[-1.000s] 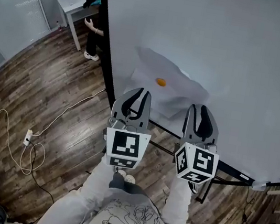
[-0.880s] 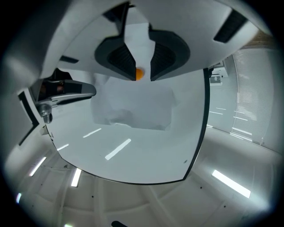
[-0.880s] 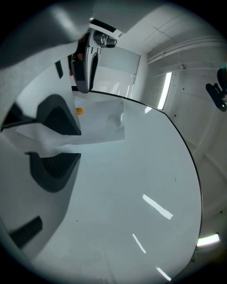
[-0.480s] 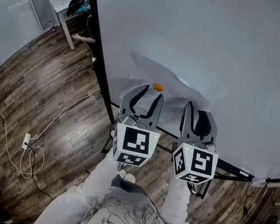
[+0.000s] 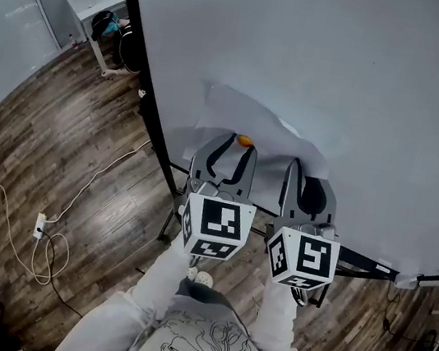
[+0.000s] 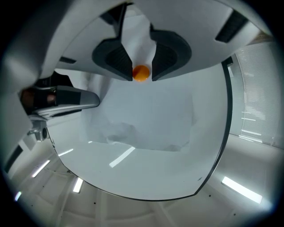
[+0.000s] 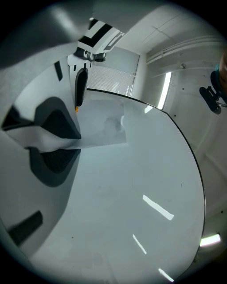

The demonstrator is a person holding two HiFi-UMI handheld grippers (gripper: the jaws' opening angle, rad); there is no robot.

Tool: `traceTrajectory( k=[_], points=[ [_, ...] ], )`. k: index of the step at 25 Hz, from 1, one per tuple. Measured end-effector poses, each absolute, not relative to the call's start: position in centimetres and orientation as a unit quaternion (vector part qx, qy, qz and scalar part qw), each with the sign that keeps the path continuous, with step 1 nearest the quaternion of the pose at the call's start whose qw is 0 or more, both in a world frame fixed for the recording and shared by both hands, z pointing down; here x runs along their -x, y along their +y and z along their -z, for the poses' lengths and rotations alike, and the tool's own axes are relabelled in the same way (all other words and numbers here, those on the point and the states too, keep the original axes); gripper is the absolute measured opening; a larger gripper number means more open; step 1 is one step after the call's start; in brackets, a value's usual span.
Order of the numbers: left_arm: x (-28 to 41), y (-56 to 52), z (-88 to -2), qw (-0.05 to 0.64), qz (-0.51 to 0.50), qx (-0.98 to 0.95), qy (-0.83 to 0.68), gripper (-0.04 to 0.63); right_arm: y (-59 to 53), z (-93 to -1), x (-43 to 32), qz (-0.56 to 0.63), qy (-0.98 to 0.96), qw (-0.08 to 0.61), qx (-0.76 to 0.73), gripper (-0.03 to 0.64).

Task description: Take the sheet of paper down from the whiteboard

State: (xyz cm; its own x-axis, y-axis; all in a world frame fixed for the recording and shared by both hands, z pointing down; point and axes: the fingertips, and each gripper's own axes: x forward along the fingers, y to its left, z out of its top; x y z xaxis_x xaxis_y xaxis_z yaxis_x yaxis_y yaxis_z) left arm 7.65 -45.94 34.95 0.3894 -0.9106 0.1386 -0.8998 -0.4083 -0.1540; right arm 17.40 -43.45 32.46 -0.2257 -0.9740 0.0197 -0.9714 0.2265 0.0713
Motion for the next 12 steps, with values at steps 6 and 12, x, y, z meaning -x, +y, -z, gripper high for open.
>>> traceTrajectory(
  k=[6,12],
  points=[
    [-8.15,-46.11,-35.35,0.02,0.107,0.841,0.53,0.138,-43.55,-32.32,-17.39,0.022,-0.781,0.029,-0.623,0.058],
    [-8.19,-46.62,-35.74,0.011,0.103,0.833,0.543,0.137,-43.59,-32.48,-17.53,0.022,-0.782,0.03,-0.622,0.057]
  ],
)
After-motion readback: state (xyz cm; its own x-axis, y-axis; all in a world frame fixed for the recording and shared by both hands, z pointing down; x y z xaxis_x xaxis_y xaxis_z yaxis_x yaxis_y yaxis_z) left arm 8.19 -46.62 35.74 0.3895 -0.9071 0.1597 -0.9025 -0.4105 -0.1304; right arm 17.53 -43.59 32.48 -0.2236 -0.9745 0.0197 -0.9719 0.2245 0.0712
